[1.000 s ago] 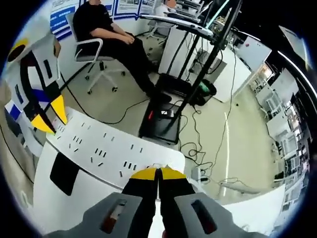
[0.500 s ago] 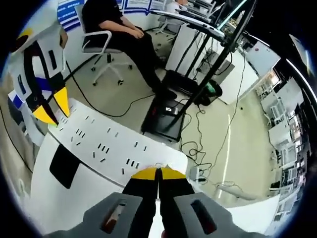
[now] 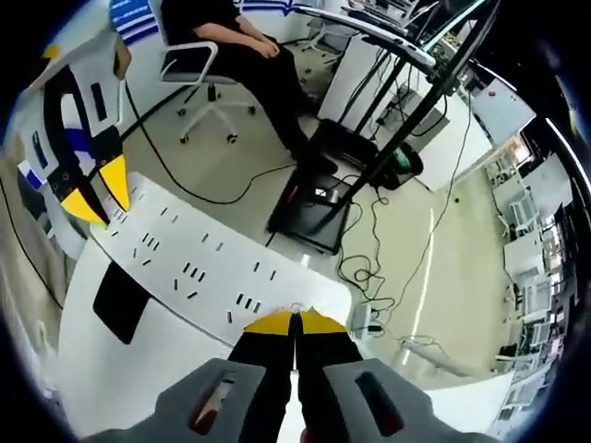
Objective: Pick up the power strip scattered on the table, fix it on the side mounting bracket of the table, and press the switch
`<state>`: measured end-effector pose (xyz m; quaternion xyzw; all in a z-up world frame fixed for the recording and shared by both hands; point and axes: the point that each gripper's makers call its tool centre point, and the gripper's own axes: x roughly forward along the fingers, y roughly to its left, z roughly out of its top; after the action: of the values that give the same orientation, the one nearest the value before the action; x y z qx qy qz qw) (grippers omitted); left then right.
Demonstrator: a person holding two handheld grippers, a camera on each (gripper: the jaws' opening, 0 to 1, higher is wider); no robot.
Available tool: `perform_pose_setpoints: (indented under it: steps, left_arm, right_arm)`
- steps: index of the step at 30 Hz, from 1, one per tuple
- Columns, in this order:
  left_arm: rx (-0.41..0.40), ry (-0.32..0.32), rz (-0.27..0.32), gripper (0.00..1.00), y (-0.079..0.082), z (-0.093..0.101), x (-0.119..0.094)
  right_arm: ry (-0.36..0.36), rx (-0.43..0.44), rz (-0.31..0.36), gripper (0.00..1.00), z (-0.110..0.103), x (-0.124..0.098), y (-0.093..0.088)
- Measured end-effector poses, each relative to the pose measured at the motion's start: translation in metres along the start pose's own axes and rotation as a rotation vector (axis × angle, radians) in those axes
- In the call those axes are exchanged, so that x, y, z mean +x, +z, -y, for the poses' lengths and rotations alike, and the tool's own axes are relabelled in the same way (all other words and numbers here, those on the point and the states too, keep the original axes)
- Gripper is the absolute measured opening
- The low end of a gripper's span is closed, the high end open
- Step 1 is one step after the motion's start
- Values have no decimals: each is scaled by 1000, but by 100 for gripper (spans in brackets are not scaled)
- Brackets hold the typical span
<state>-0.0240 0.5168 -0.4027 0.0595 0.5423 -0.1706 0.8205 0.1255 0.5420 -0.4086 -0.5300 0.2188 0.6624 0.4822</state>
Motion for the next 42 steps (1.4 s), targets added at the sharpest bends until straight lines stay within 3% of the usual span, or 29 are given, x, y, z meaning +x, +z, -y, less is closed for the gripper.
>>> perform_pose_setpoints:
  steps: [11,23,31,35,37,42]
  left_arm:
    - [4,1,-1,17,1,0,-3]
    - [-3,-2,9,17,-2,0,-3]
    - [-25,-17,16,18,-1,-1,-2]
    - [-38,-38,32,18,-2,-2,-3]
    - [-73,-87,52,22,-1,4,-4]
    - [-65,-94,64,24,-1,4,-3]
  right_arm:
    - [-15,-53,-26,0,-1,-1,0]
    - [-44,28,21,0,4,-6,3]
    - [-30,121,102,0,2,-13,6]
    - [-33,148,131,0,3,-21,6]
    - [-44,146,134,0,1,-26,2]
    - [-52,160,154,0,-1,-36,-4]
